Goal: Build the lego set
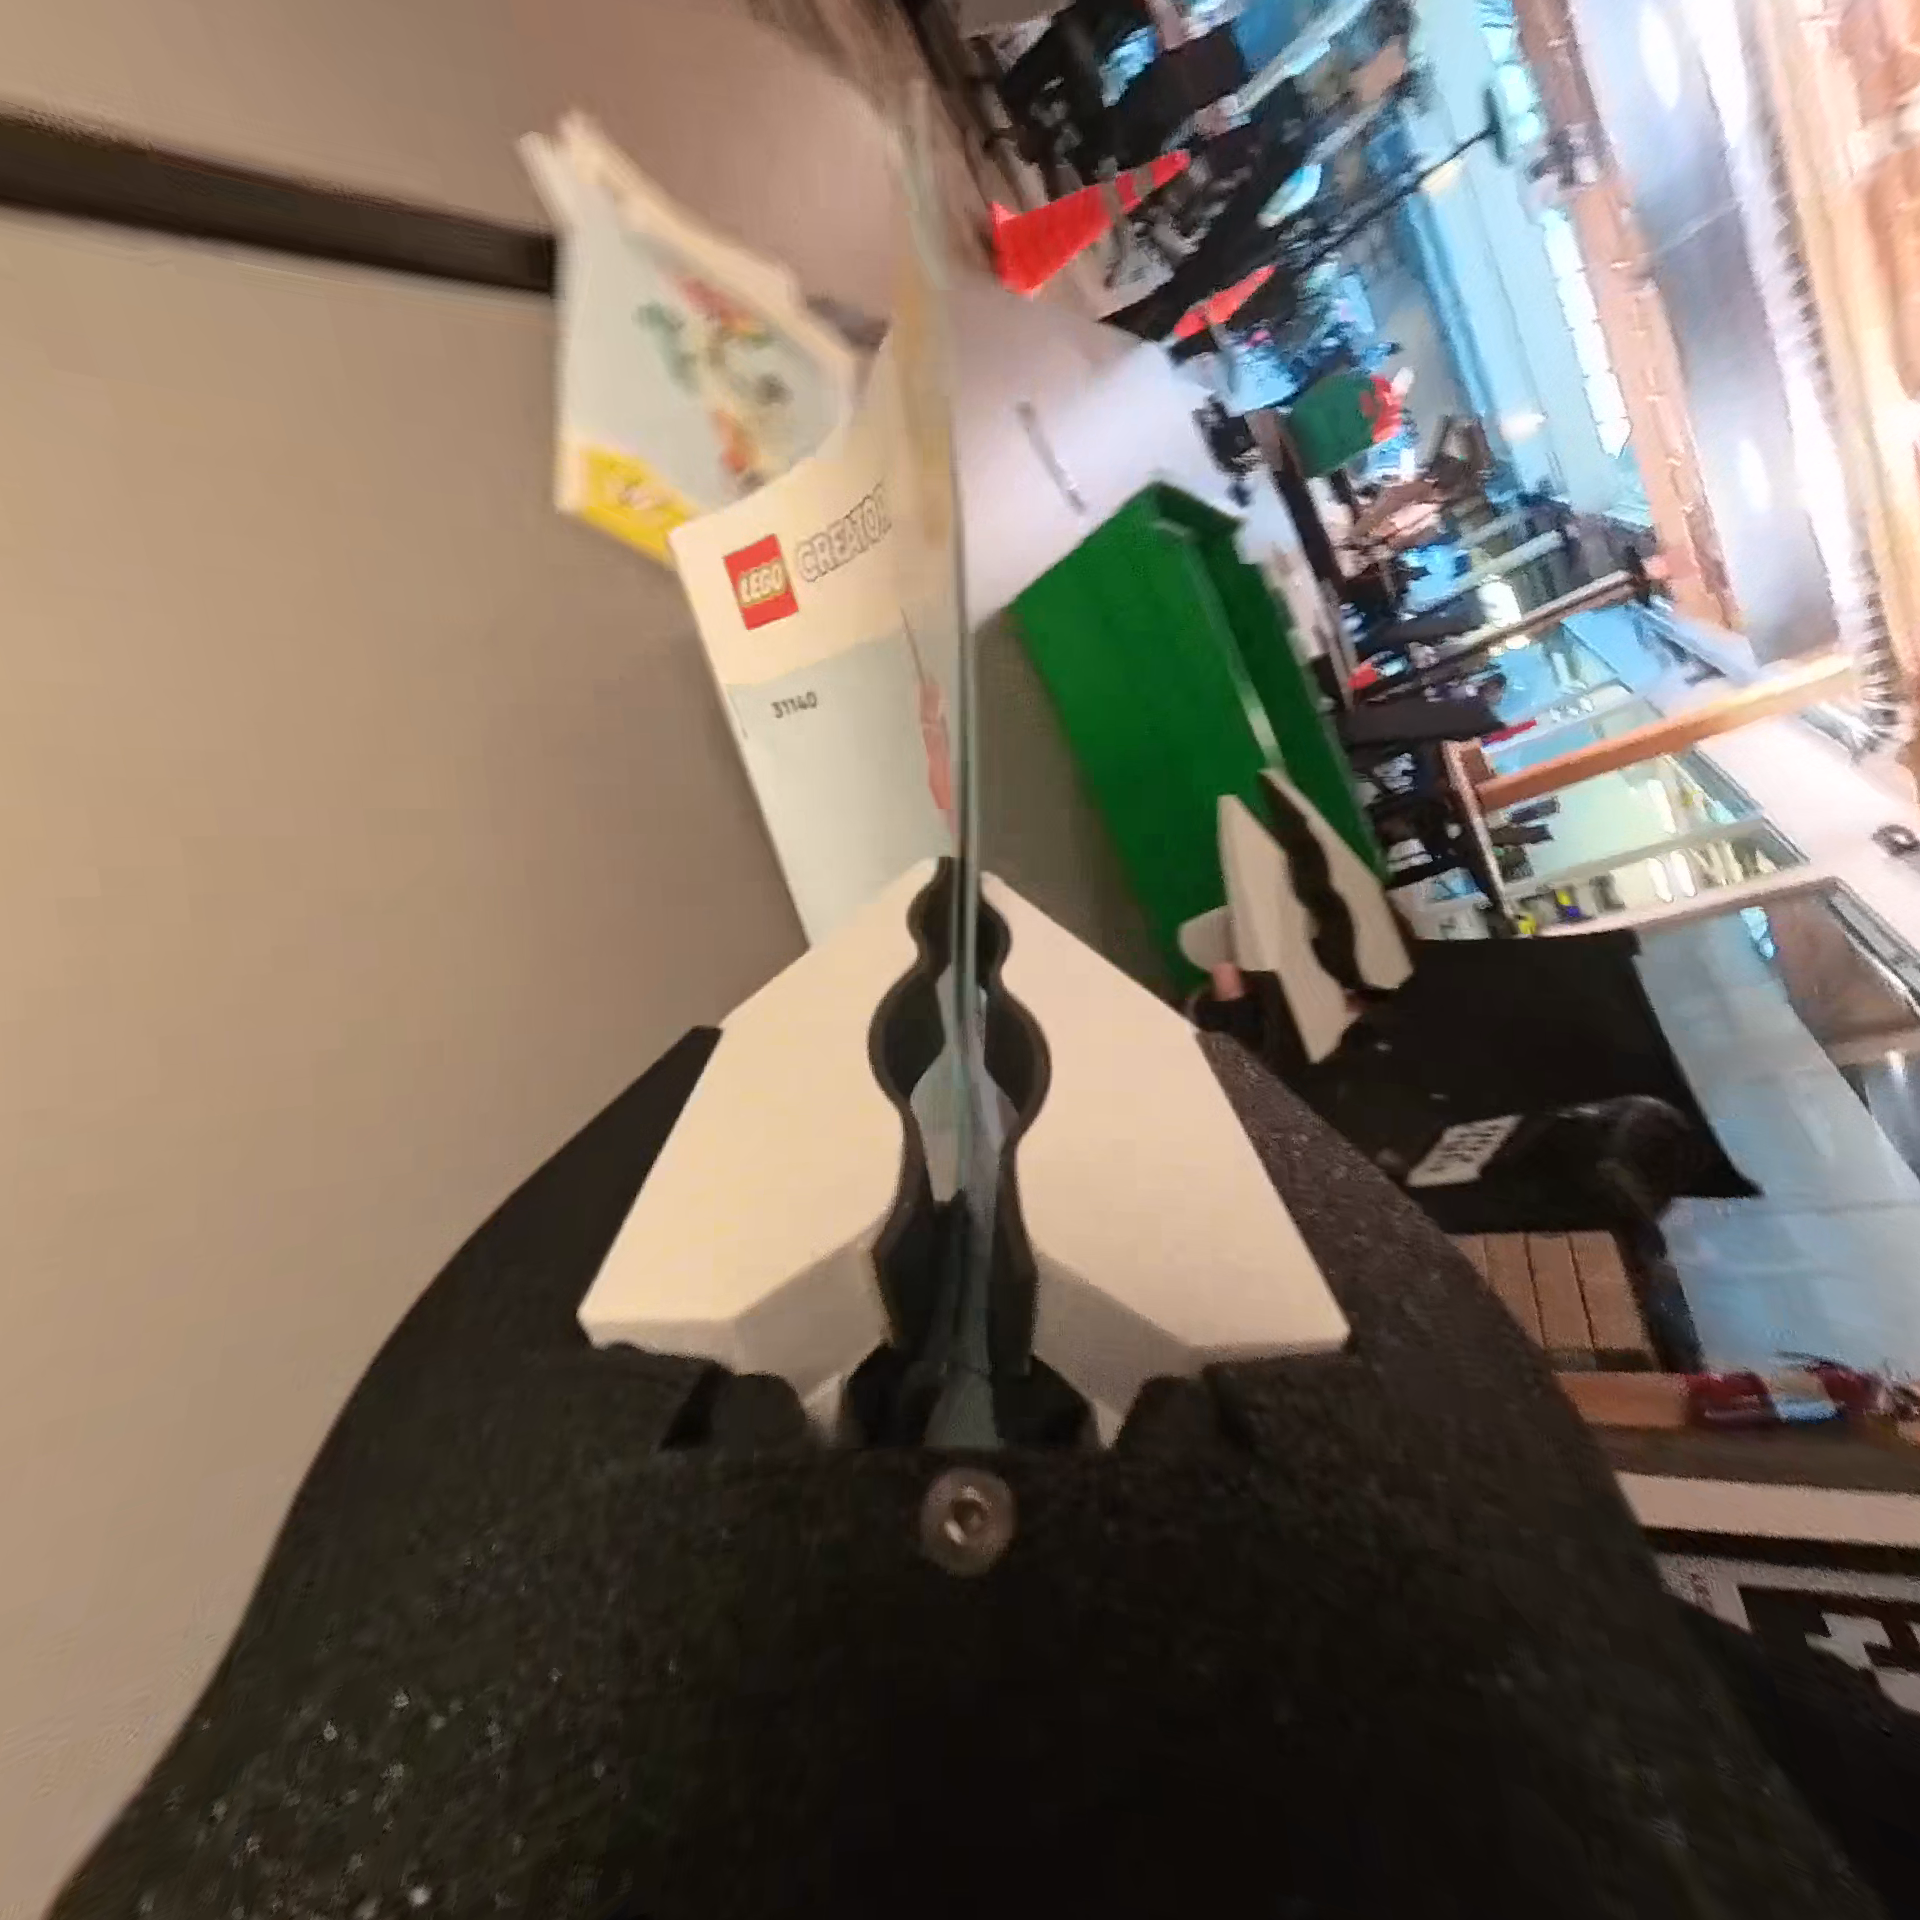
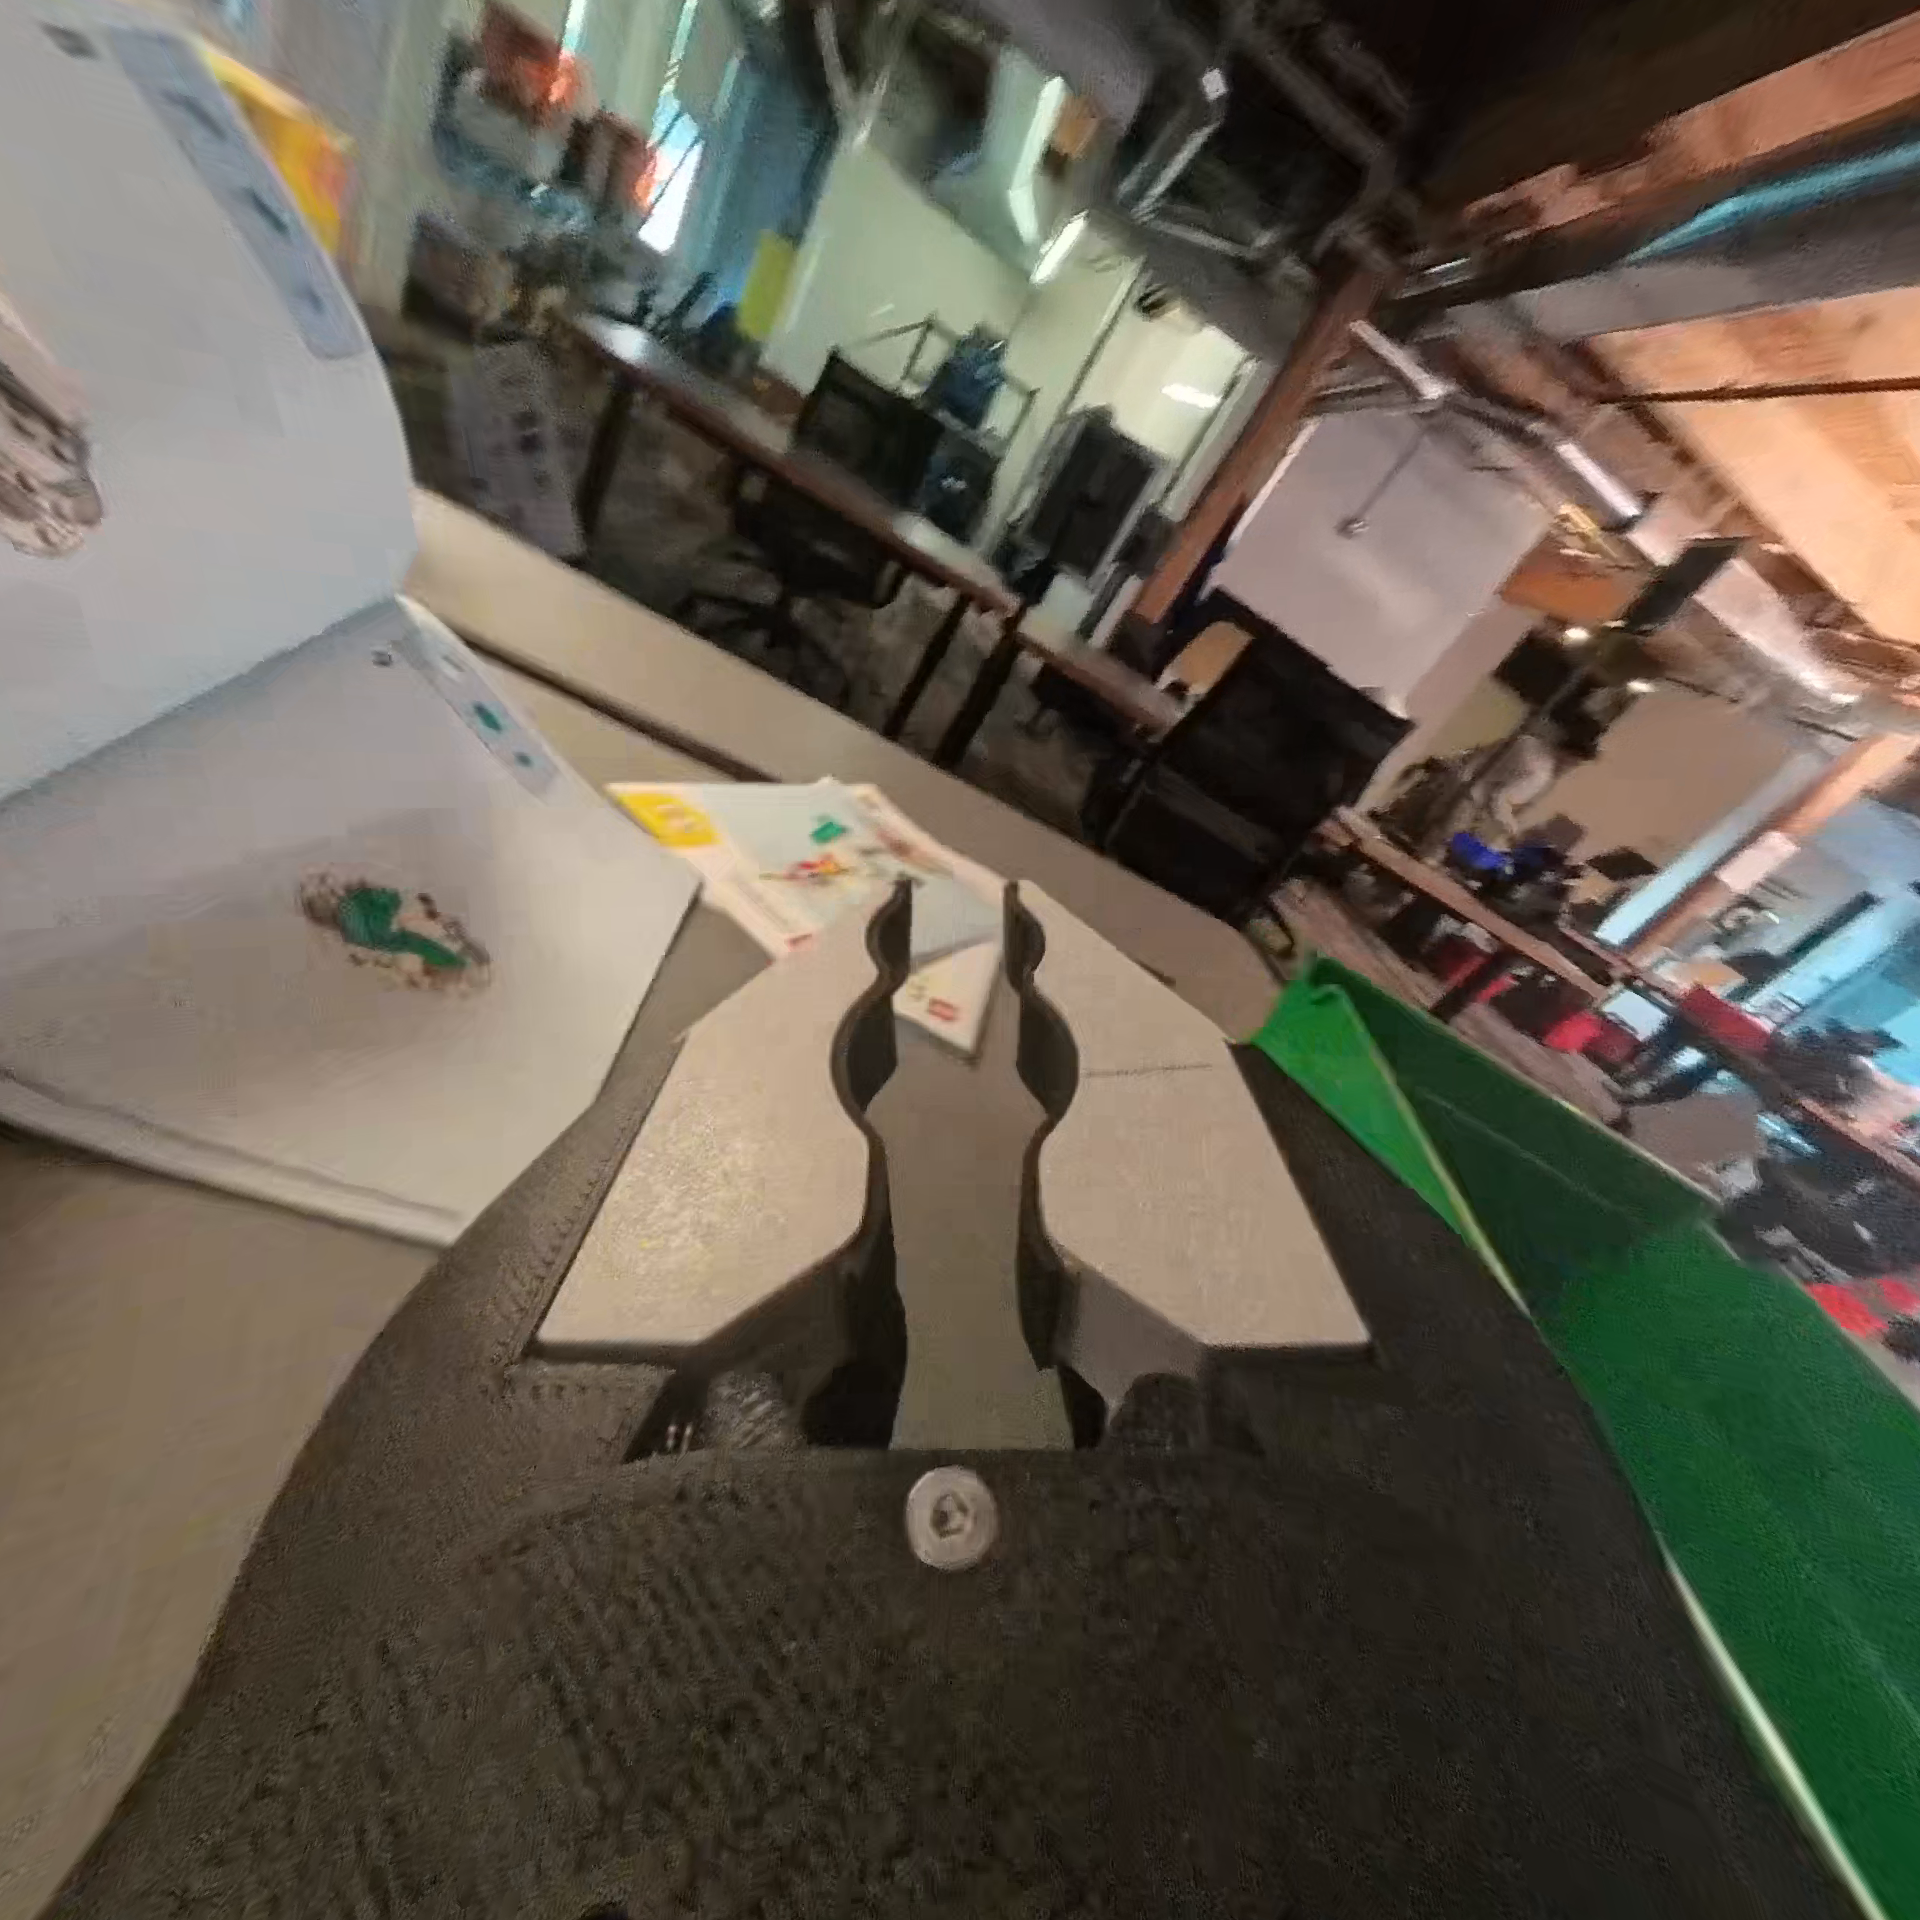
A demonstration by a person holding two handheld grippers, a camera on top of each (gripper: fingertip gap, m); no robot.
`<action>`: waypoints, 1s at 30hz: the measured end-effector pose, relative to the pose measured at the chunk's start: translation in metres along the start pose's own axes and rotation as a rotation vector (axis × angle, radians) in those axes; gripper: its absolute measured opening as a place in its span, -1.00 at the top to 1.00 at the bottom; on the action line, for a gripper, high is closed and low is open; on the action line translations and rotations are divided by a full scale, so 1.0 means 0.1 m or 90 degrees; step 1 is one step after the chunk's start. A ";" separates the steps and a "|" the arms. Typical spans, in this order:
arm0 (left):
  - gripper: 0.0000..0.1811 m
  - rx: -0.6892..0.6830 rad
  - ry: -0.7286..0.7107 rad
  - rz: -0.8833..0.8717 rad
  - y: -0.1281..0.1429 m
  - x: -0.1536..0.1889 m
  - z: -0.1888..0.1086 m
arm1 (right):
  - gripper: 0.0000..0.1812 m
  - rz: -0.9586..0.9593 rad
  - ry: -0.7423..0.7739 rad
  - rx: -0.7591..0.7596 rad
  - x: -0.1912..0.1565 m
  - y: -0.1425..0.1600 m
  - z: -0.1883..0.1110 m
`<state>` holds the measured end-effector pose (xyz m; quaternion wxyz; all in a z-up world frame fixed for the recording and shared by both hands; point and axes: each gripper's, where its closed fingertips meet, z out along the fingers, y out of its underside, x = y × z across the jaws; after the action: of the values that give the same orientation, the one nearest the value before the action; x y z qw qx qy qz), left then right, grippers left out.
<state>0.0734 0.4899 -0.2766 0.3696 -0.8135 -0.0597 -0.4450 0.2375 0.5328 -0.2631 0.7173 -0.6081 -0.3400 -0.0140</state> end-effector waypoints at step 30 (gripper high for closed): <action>0.26 -0.104 -0.245 0.678 0.50 0.39 0.63 | 1.00 -0.151 -0.248 0.123 -0.54 0.10 0.24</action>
<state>0.1609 0.4862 -0.2954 0.4611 -0.8238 0.3269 -0.0441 0.1890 0.5353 -0.2978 0.6863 -0.4837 -0.5406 0.0518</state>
